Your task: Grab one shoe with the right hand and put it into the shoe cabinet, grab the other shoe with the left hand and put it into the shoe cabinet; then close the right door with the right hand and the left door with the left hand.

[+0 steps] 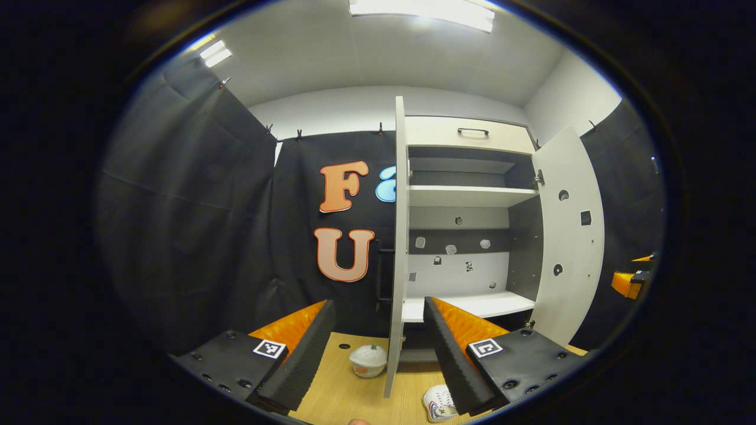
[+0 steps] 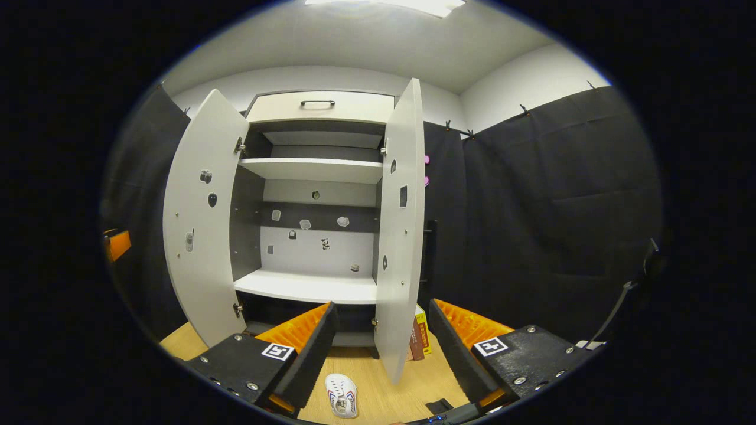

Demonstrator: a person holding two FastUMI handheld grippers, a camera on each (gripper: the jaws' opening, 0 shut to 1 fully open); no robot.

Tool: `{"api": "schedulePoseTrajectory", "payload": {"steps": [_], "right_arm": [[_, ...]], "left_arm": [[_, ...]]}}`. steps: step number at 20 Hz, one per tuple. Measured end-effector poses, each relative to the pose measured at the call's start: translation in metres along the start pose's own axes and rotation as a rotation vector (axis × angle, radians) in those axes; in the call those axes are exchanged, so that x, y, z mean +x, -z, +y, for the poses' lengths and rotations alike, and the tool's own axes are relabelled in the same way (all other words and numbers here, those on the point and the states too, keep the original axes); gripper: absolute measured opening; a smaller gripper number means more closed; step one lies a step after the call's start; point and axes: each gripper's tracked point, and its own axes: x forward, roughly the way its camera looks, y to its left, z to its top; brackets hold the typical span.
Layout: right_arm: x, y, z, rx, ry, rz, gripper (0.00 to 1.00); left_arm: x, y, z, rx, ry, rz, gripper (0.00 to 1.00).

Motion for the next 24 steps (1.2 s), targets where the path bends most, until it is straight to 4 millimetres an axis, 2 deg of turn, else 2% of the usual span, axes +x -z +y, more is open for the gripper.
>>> {"api": "schedulePoseTrajectory", "payload": {"steps": [5, 7, 10, 15, 18, 22, 24], "right_arm": [[0.01, 0.031, 0.011, -0.013, -0.031, 0.041, 0.95], [0.017, 0.05, 0.015, -0.015, -0.041, 0.062, 0.95], [0.028, 0.09, 0.03, -0.012, -0.083, 0.092, 0.95], [0.046, 0.185, 0.05, -0.033, -0.129, 0.211, 0.95], [0.057, 0.26, 0.056, -0.058, -0.134, 0.332, 0.95], [0.064, 0.349, 0.061, -0.088, -0.149, 0.482, 0.95], [0.065, 0.381, 0.065, -0.075, -0.156, 0.543, 0.94]], "left_arm": [[0.002, 0.003, -0.002, 0.012, -0.005, 0.001, 0.96], [0.001, 0.003, -0.003, 0.015, -0.008, 0.001, 0.96], [0.003, 0.008, -0.004, 0.019, -0.013, 0.011, 0.96], [0.004, 0.012, -0.002, 0.024, -0.027, 0.018, 0.96], [0.004, 0.018, 0.001, 0.033, -0.036, 0.03, 0.96], [0.0, 0.026, 0.009, 0.069, -0.061, 0.045, 0.97], [0.0, 0.028, 0.015, 0.086, -0.076, 0.054, 0.96]]}}
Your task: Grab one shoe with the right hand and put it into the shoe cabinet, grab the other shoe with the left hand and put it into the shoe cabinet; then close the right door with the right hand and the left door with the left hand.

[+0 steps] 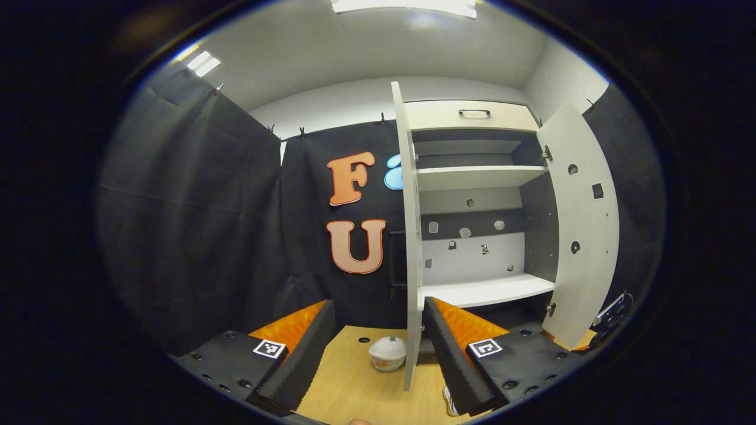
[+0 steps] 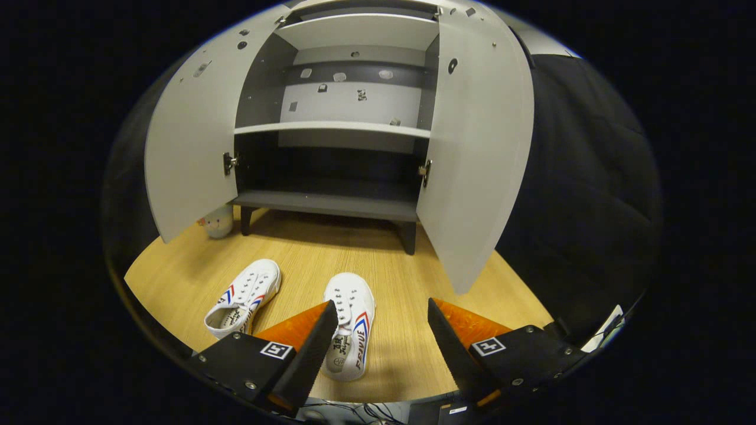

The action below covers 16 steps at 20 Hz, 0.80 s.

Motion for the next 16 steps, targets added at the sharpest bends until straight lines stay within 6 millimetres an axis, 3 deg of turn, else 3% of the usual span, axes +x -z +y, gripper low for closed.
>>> {"api": "schedulePoseTrajectory", "payload": {"steps": [3, 7, 16], "right_arm": [[0.021, 0.027, 0.004, 0.017, -0.018, 0.064, 0.93], [0.043, 0.043, 0.005, 0.047, -0.03, 0.117, 0.92], [0.066, 0.073, 0.013, 0.044, -0.07, 0.241, 0.71]], "left_arm": [[-0.001, 0.005, 0.009, 0.023, -0.026, 0.012, 0.96], [0.001, 0.014, 0.021, 0.074, -0.059, 0.034, 0.96], [0.001, 0.029, 0.034, 0.091, -0.102, 0.084, 0.96]]}}
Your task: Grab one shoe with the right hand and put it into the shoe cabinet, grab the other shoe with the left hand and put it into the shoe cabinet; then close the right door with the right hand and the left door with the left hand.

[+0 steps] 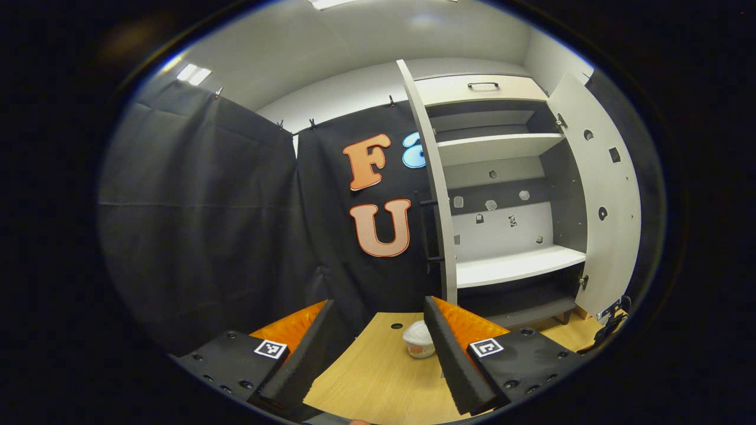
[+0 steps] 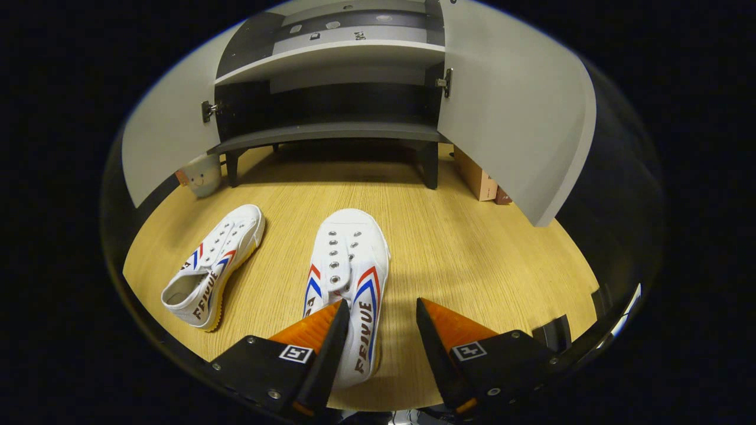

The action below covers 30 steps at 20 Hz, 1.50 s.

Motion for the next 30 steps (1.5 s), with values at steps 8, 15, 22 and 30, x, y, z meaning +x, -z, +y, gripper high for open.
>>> {"api": "schedulePoseTrajectory", "payload": {"steps": [8, 15, 22, 30], "right_arm": [[0.012, 0.006, 0.012, 0.064, -0.031, 0.101, 0.31], [-0.01, -0.021, -0.003, 0.154, 0.023, 0.064, 0.0], [-0.066, -0.078, 0.029, 0.181, 0.015, -0.001, 0.0], [-0.145, -0.186, 0.062, 0.177, -0.011, -0.115, 0.0]], "left_arm": [[0.009, 0.011, -0.01, -0.002, 0.017, 0.024, 0.96], [0.002, 0.016, -0.025, -0.008, 0.071, 0.038, 0.96], [-0.004, 0.015, -0.019, -0.033, 0.084, 0.014, 0.96], [-0.004, 0.013, -0.016, -0.046, 0.101, -0.022, 0.96]]}}
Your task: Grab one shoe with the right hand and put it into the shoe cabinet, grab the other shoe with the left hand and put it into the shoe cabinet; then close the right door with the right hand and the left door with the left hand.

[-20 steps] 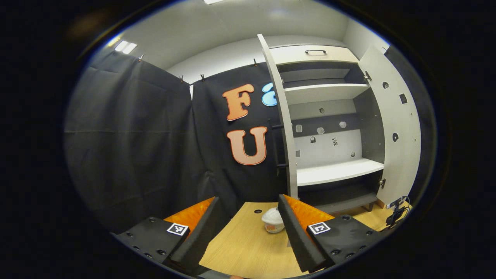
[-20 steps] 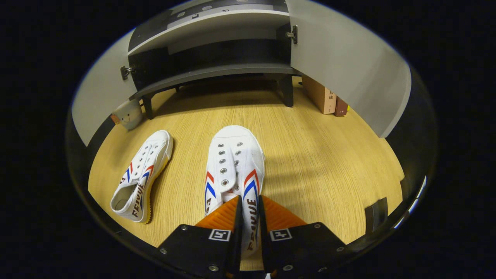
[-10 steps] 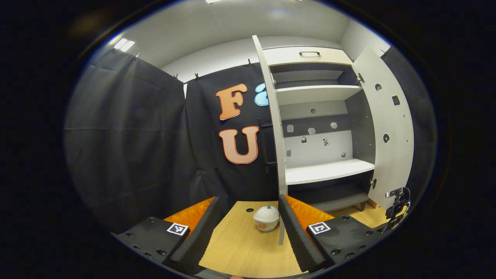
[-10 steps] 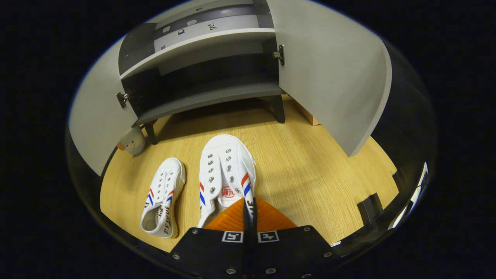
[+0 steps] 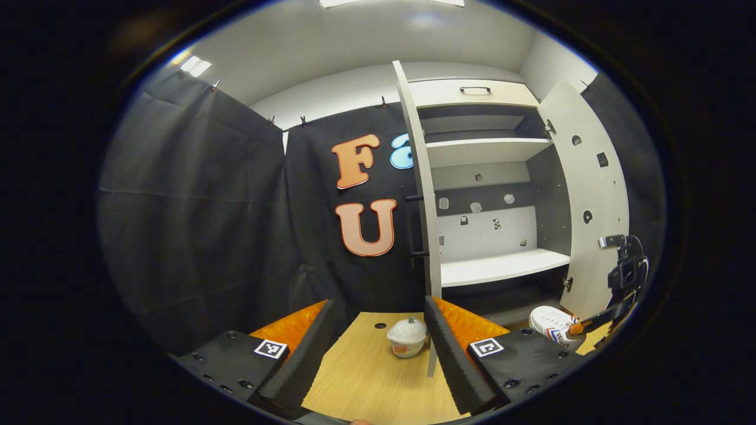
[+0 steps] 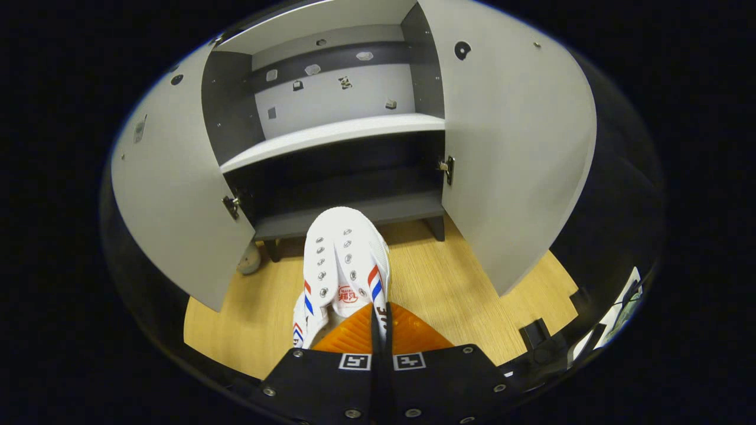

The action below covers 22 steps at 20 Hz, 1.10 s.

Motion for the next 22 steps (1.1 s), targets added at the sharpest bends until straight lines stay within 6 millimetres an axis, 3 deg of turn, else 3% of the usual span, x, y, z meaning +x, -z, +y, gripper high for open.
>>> {"api": "schedulePoseTrajectory", "payload": {"steps": [4, 12, 16, 22], "right_arm": [[-0.013, -0.065, 0.01, -0.016, 0.013, -0.076, 0.0], [-0.008, -0.192, 0.034, 0.022, 0.006, -0.199, 0.0], [0.017, -0.248, 0.034, -0.004, 0.04, -0.238, 0.0], [0.09, -0.308, 0.03, -0.009, 0.079, -0.229, 0.0]], "left_arm": [[-0.002, 0.003, -0.007, 0.003, 0.033, -0.007, 0.96], [0.001, 0.004, -0.018, -0.014, 0.06, -0.017, 0.96], [0.01, 0.01, -0.018, -0.014, 0.043, -0.003, 0.96], [0.024, 0.022, -0.01, -0.007, -0.025, 0.023, 0.96]]}}
